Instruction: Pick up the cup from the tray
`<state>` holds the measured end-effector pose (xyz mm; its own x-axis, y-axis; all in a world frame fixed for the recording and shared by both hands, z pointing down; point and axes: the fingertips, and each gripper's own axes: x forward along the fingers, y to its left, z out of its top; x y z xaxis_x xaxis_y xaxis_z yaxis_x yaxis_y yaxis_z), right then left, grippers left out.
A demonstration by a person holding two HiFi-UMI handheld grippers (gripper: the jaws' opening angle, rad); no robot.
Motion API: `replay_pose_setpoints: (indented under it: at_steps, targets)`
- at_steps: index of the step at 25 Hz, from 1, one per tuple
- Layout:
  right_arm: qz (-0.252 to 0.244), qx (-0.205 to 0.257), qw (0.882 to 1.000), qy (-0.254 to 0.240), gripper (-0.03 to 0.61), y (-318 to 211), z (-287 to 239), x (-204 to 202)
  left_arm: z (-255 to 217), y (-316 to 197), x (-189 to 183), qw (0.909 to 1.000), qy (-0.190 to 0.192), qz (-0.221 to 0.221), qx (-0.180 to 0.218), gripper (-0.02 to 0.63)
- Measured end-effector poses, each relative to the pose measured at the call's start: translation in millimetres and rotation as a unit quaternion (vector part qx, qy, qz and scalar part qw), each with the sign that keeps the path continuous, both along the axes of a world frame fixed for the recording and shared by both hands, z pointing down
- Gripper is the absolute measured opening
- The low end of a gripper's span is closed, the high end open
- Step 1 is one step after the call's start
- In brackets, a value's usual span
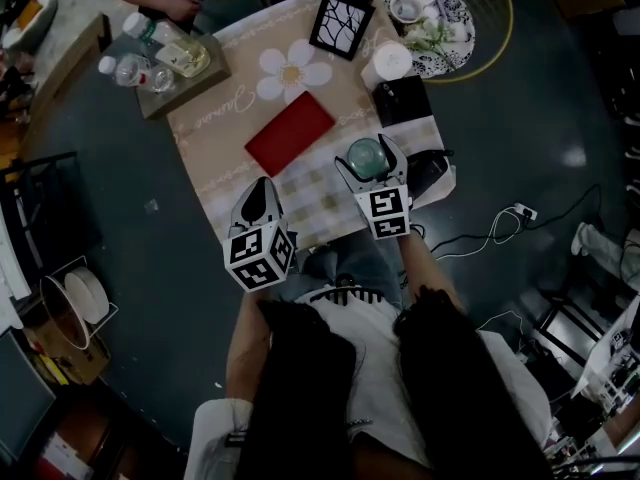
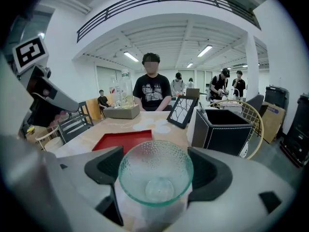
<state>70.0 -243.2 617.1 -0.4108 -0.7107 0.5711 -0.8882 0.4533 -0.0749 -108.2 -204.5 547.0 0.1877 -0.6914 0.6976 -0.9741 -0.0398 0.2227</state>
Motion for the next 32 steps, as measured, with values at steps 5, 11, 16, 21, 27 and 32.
replay_pose_setpoints:
  at_steps: [5,11,16,21,27,32]
  targets:
    - [0.001,0.006,1.0,0.003,0.403,-2,-11,2,4,9,-5,1.0,0.003,-0.002,-0.007,0.006]
    - [0.016,0.03,0.999,0.004,0.405,-1,-37,8,-4,13,-8,0.9999,0.002,0.001,0.011,0.006]
    - [0.024,0.038,0.999,0.008,0.403,2,-54,14,-17,15,-14,0.9994,0.022,-0.008,0.026,0.006]
    - [0.038,0.061,0.997,-0.006,0.403,5,-79,8,-20,27,-20,0.9988,0.031,-0.012,0.035,0.006]
    - [0.018,0.063,0.998,-0.011,0.402,23,-96,-5,-21,45,-24,0.9988,0.029,-0.006,0.039,0.006]
    - [0.041,0.076,0.996,-0.02,0.28,36,-116,-7,-29,56,-30,0.998,0.037,-0.003,0.051,0.006]
